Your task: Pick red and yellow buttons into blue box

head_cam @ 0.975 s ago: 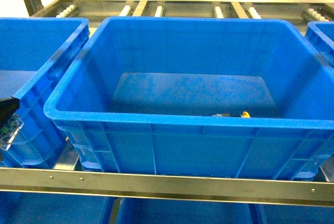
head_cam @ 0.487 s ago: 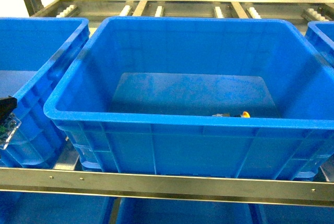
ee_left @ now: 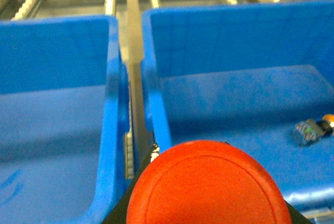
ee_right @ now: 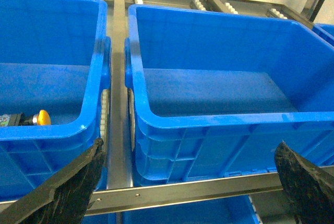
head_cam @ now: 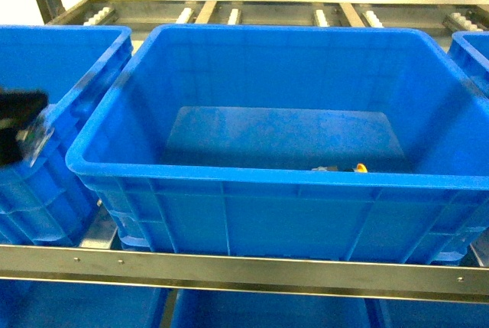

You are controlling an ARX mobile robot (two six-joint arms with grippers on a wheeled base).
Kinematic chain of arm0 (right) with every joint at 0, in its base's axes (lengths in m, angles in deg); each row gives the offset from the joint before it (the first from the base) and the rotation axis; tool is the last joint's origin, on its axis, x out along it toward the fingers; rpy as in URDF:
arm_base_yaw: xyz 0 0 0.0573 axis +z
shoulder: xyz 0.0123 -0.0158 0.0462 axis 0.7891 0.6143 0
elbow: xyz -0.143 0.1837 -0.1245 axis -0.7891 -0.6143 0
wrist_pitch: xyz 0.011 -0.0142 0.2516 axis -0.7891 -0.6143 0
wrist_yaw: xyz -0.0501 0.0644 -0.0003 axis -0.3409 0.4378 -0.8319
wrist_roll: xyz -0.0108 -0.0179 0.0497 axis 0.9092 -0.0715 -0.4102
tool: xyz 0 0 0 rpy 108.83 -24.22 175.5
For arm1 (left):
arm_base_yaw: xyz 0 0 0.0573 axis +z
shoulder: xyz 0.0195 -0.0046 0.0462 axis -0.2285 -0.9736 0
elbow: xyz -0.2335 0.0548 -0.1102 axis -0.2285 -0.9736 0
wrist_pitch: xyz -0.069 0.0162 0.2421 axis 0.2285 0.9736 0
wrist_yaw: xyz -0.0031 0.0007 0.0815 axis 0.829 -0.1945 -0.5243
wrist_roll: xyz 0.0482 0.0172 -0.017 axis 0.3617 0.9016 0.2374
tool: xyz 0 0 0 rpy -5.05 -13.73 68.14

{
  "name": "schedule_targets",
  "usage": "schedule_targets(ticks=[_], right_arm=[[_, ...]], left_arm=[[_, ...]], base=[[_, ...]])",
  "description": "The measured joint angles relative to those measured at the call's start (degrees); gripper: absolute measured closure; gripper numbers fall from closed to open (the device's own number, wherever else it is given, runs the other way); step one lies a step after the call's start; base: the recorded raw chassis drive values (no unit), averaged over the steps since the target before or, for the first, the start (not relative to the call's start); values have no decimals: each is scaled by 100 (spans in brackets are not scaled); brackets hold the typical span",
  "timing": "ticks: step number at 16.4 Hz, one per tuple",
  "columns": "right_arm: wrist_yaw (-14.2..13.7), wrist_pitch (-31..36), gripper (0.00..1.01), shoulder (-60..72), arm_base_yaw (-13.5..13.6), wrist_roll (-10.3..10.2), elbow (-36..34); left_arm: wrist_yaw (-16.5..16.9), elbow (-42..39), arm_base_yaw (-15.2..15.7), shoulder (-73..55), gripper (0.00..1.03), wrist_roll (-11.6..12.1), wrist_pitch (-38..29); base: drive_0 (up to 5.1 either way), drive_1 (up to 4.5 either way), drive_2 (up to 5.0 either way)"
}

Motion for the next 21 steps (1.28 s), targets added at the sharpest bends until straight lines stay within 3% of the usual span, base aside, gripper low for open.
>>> schedule_targets(ticks=[2,4,5,7,9,11,13,15,18,21], right_arm=[[0,-2,3,2,0,0,0],[0,0,3,0,0,0,0],[0,0,3,0,0,0,0],[0,0,3,0,0,0,0],[0,0,3,0,0,0,0],[2,0,3,0,0,0,0],[0,0,3,0,0,-2,0],[0,0,3,17,0,-2,0],[0,0,3,17,0,-2,0],[0,-2,3,17,0,-2,0]], left_arm=[[448,1073,-275,-1108,79,247,-63],[1010,1958,-538,-2208,79,588,619],[1226,2444,-584,-2721,79,581,1040],[1073,3633,-533,-3738,79,273,1731],[901,4793,-437,-4612,79,177,2437],[931,4957,-450,-4664,79,138,2715],[813,4850,-568,-4664,79,339,2658],[855,4750,-717,-4658,79,391,2682],[866,4734,-887,-4640,49,444,2575],[868,4734,-861,-4513,16,481,2367]], base=[[0,0,0],[0,0,0],[0,0,0],[0,0,0],[0,0,0],[0,0,0],[0,0,0],[0,0,0],[0,0,0],[0,0,0]])
